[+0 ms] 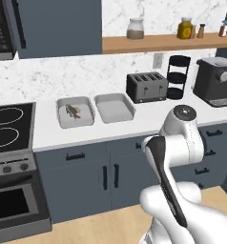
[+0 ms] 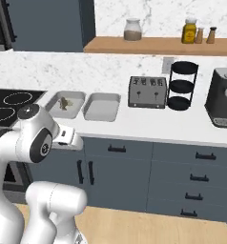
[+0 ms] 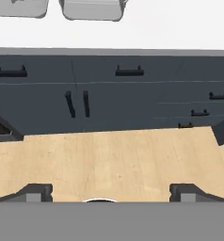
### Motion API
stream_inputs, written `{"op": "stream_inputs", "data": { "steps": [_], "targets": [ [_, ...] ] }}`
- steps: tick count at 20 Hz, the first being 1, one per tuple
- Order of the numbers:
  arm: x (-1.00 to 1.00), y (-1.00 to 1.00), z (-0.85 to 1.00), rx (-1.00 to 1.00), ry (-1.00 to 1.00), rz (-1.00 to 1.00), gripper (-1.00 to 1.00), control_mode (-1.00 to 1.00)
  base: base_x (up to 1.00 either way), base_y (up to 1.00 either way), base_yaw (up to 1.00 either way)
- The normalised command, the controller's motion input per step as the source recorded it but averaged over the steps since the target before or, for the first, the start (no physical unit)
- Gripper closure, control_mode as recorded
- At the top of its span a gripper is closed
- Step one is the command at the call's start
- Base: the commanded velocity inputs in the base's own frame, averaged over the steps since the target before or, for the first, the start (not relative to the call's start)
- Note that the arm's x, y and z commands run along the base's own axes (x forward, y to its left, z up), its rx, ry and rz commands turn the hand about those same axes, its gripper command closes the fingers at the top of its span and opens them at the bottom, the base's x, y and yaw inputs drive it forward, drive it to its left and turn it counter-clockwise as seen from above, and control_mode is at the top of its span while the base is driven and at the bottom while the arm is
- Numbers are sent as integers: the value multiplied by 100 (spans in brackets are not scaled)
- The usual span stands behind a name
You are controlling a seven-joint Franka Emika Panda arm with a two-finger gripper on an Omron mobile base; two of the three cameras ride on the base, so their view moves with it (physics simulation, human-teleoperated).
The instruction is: Place one garlic and one fish in each tupperware on the nearby counter, to pack two identical lunches.
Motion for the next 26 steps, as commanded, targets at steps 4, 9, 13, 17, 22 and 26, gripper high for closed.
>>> {"op": "stream_inputs", "data": {
  "steps": [4, 9, 13, 17, 22, 26],
  "targets": [
    [0, 0, 0, 0, 0, 0, -100, 100, -20, -100, -5],
    [0, 0, 0, 0, 0, 0, -100, 100, -16, -100, -4],
    [0, 0, 0, 0, 0, 0, -100, 100, -9, -100, -3],
    [0, 0, 0, 0, 0, 0, -100, 100, 0, -100, -1],
    [0, 0, 0, 0, 0, 0, -100, 100, 0, -100, 0],
    [0, 0, 0, 0, 0, 0, -100, 100, 0, -93, 0]
  ]
}}
